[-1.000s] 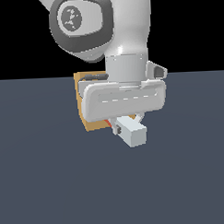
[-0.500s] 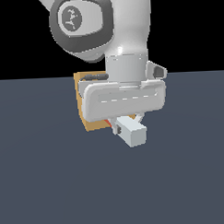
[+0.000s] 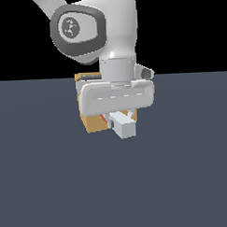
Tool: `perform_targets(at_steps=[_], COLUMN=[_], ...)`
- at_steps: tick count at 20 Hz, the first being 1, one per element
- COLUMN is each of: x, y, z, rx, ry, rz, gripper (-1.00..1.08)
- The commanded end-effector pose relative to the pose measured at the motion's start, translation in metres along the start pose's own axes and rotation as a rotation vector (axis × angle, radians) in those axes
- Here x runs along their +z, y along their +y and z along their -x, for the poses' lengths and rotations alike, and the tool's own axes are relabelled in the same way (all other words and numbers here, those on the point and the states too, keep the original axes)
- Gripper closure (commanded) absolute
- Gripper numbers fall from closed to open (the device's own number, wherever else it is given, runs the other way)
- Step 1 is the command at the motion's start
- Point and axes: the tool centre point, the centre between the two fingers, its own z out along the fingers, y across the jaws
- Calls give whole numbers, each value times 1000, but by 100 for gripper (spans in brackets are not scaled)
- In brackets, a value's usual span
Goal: Insert the peg into the horizontal hole in a box.
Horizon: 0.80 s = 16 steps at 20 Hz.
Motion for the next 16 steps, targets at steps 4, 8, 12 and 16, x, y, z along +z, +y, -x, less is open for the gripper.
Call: perform_targets(at_steps=[4,8,12,16], x=[-2,-2,-3,-3], y=[1,2,2,3], z=[-44,-63,-69,-65], rx=[-2,-2,-2,-2], ry=[-1,-1,-2,-2], rz=[4,5,5,5], gripper=[108,108,108,108])
